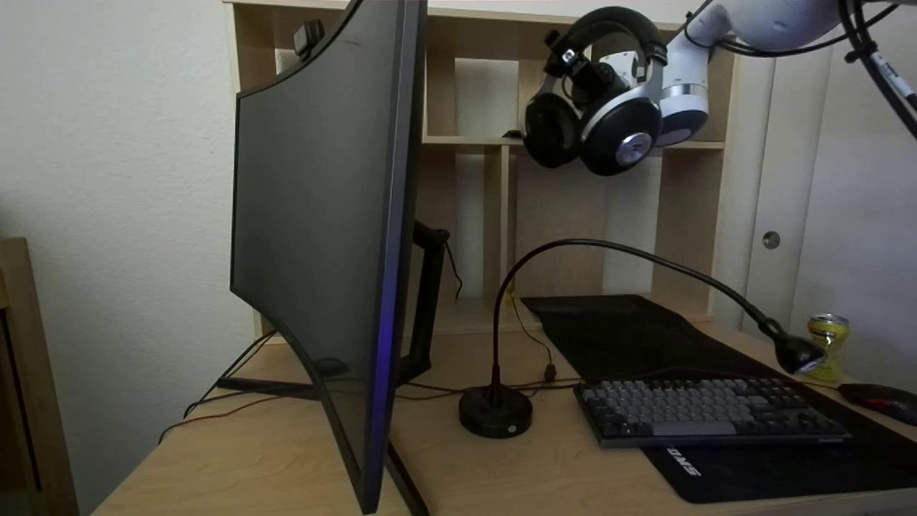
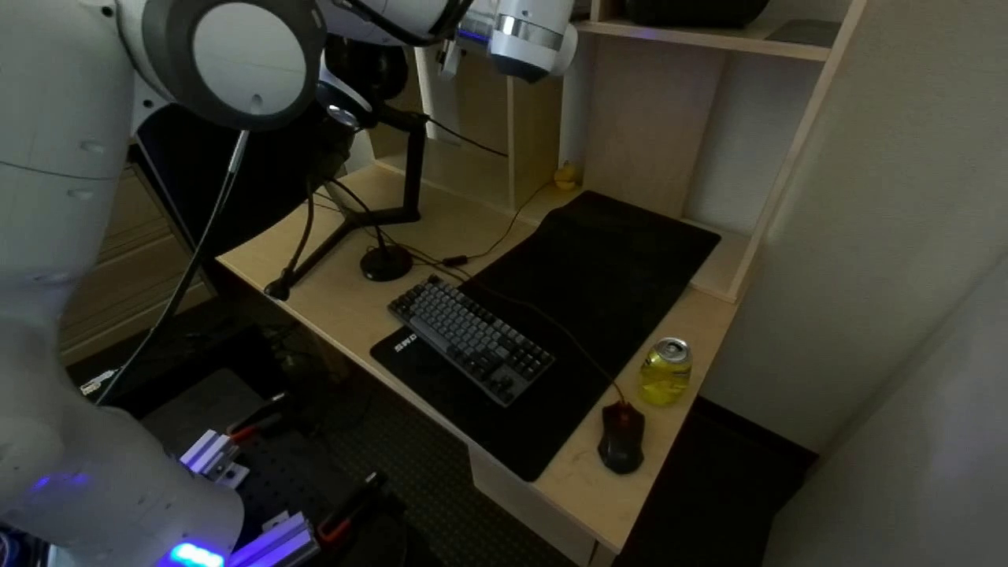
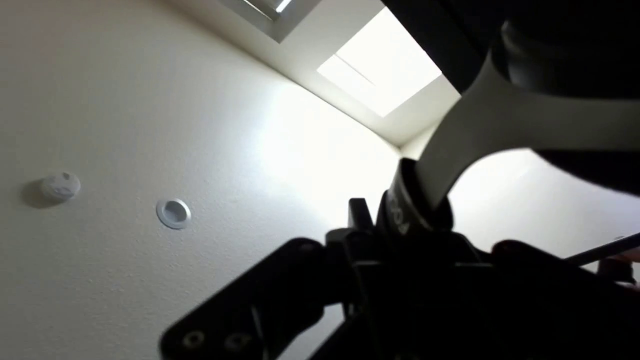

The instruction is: Hang the headsets on the desktop stand

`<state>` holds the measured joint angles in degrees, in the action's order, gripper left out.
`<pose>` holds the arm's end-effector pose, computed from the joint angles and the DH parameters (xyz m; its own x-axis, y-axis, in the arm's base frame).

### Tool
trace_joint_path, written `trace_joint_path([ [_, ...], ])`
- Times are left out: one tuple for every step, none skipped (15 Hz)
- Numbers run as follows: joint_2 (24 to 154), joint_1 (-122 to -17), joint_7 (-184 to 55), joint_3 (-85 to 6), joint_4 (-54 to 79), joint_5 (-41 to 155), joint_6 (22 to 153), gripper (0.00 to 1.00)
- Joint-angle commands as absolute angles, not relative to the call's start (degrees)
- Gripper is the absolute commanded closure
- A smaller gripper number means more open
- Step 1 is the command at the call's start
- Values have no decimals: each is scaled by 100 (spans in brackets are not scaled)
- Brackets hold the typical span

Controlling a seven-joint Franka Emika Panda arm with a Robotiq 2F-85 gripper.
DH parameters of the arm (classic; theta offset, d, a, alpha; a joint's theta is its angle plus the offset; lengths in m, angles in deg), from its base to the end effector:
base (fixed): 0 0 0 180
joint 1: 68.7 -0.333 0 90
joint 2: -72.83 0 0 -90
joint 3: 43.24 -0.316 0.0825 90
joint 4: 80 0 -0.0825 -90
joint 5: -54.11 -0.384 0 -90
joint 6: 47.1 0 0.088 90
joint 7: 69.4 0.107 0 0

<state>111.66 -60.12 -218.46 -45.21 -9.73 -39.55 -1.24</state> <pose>0.6560 0.0543 0.4949 -0.5020 -0.5856 0.6364 0.6664 0.2070 0.7162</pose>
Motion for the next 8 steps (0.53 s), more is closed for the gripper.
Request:
trace_joint_path([
  [11507, -6660, -21833, -4793, -2086, -4067, 229, 95],
  [11538, -6815, -21831, -4831, -2182, -4049, 412, 95],
  [11306, -6595, -21830, -4783, -1604, -4008, 208, 80],
  [11346, -6761, -21826, -4834, -1774, -3994, 353, 80],
  [11388, -6873, -21822, -4861, -1895, -3983, 424, 80],
  [11419, -6925, -21829, -4870, -1946, -3973, 450, 80],
  [11386, -6930, -21827, -4786, -1892, -3857, 513, 95],
  [11515, -7009, -21814, -4700, -2104, -3672, 654, 95],
])
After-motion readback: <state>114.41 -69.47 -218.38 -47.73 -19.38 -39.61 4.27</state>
